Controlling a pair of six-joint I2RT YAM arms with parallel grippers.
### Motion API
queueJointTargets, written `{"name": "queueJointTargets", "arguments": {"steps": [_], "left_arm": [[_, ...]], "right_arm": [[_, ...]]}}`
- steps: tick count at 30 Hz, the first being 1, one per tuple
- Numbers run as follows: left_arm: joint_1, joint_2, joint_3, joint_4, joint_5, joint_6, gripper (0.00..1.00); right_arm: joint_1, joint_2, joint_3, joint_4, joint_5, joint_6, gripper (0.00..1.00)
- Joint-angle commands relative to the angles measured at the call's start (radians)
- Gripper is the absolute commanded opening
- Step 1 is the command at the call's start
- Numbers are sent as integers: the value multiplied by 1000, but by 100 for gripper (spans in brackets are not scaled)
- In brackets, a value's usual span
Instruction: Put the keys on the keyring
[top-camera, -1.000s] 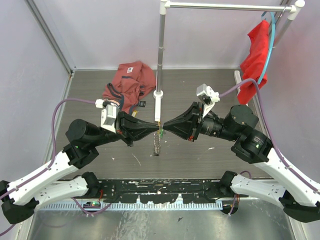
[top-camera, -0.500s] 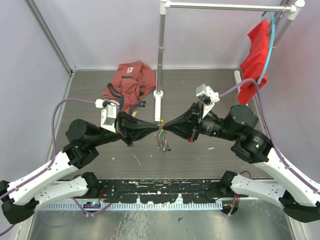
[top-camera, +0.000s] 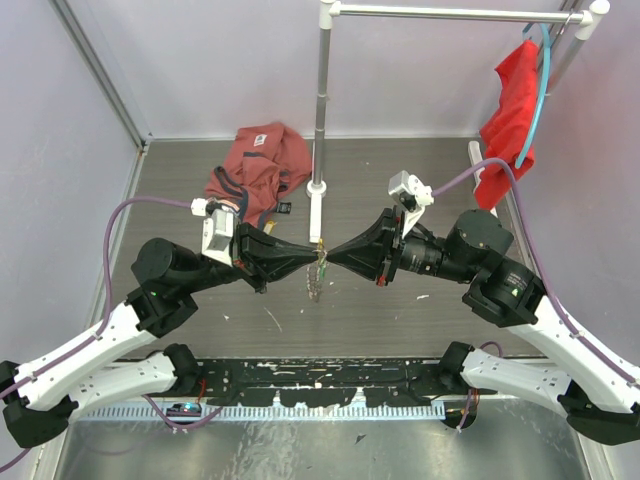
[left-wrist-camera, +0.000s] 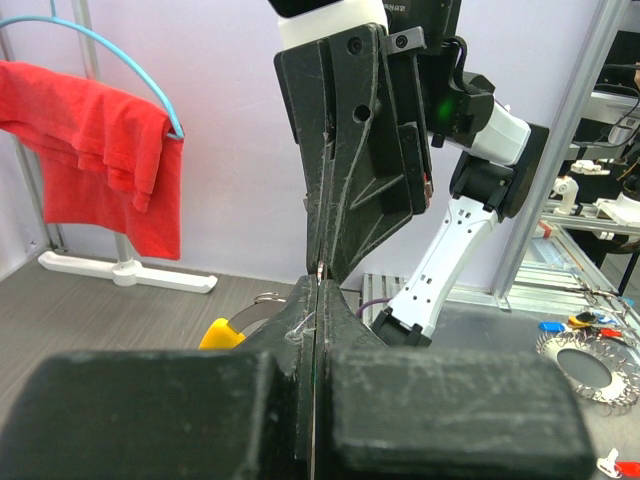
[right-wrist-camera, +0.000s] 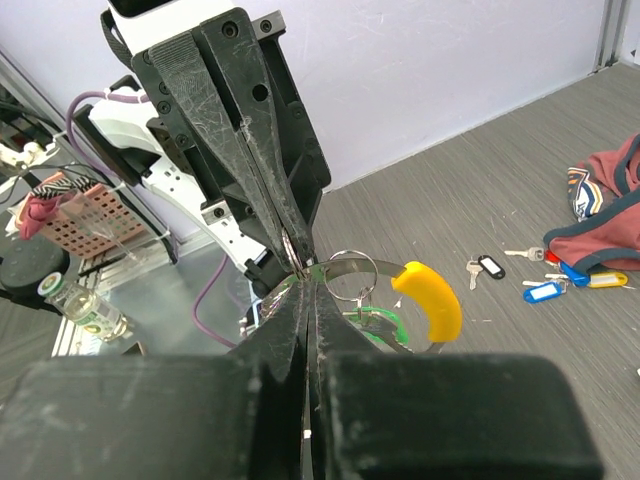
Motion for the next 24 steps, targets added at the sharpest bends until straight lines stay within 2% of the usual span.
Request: {"name": "queueJointTargets", "arguments": {"steps": [1, 3, 6, 11, 18, 24], "left_arm": [[-2, -11, 22, 66, -16, 2, 0], [-1, -9, 24, 66, -14, 2, 0], [-3, -4, 27, 66, -9, 0, 0], [-2, -2, 29, 66, -5, -2, 0], [-2, 2, 30, 67, -5, -3, 0], [-2, 7, 32, 75, 1, -12, 0]], "right_arm": [[5, -11, 11, 1, 20, -15, 1], [6, -1, 11, 2, 14, -13, 1], [5, 17, 13, 2, -2, -12, 9], [5, 18, 26, 2, 9, -28, 16], [6, -25, 50, -9, 50, -98, 24], [6, -44, 30, 40, 7, -161, 30]]}}
